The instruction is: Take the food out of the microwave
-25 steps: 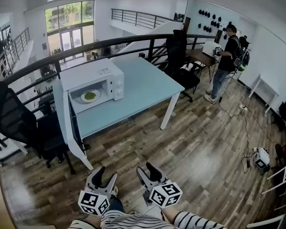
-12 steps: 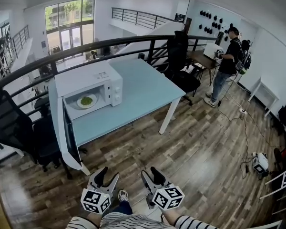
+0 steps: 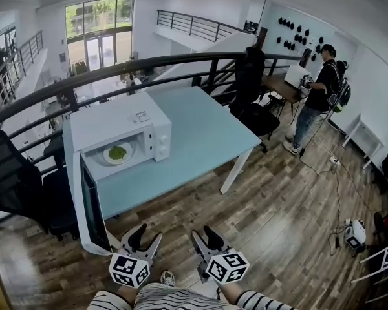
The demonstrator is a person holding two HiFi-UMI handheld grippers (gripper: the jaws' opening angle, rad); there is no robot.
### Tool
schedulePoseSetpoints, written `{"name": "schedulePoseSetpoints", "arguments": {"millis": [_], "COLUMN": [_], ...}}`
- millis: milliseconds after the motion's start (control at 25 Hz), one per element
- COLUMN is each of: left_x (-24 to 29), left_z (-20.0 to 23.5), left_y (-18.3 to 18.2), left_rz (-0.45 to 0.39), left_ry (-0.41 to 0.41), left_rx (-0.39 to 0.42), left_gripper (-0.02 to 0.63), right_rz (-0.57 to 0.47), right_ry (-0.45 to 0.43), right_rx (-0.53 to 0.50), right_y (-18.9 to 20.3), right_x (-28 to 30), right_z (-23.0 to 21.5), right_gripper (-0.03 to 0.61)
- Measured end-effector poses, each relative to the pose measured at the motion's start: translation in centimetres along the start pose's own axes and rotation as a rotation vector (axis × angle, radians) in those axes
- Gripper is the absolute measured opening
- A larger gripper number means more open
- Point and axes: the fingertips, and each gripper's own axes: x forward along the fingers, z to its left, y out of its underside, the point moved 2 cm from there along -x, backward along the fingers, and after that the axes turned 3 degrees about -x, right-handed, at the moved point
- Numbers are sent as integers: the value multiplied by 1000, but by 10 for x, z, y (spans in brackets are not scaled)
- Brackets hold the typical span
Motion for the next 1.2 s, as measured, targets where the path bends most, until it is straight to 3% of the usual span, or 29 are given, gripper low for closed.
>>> {"name": "schedulePoseSetpoints", "arguments": {"millis": [560,1200], "left_x": [44,73], "left_z": [70,169], "left_y": [-16,-29], "left_rz": [-1,-69], "left_ry": [-61,-380], "left_rx": [-23,-115], "left_gripper": [202,201], "right_rz": [50,183], "right_ry": [-94,-339], "right_rx": [-20,-72], "right_y": [-15,-32], "right_x": [119,260], "right_z": [-1,8], "right_gripper": [199,199]}}
